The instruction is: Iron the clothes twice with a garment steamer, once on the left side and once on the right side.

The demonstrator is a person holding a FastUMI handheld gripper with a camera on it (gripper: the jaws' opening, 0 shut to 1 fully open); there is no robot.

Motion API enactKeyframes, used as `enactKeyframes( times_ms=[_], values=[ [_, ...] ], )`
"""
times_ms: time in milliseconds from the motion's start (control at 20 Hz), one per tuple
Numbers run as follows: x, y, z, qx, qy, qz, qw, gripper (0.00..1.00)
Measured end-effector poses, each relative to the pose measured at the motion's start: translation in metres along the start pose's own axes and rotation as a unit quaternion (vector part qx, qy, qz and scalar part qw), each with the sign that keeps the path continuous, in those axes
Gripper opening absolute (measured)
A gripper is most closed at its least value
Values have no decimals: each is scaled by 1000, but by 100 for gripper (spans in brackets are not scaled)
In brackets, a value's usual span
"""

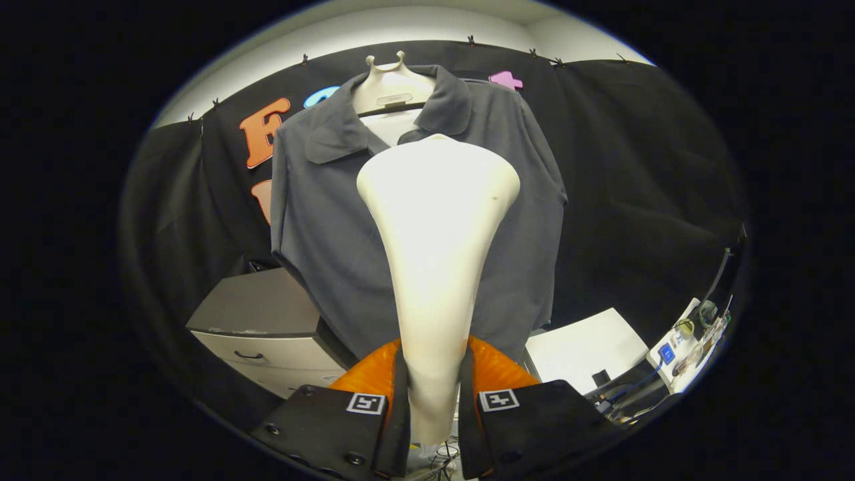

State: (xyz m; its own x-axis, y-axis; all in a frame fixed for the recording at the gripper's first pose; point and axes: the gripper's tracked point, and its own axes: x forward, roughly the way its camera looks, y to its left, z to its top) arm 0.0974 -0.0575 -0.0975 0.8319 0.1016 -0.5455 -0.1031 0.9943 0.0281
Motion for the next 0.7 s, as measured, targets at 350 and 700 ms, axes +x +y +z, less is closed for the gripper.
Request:
enactKeyframes(
  times_ms=[350, 700],
  values=[
    [27, -42, 38, -4, -12, 2, 1000, 37],
    [67, -84, 52, -2, -11, -3, 1000, 37]
  ],
)
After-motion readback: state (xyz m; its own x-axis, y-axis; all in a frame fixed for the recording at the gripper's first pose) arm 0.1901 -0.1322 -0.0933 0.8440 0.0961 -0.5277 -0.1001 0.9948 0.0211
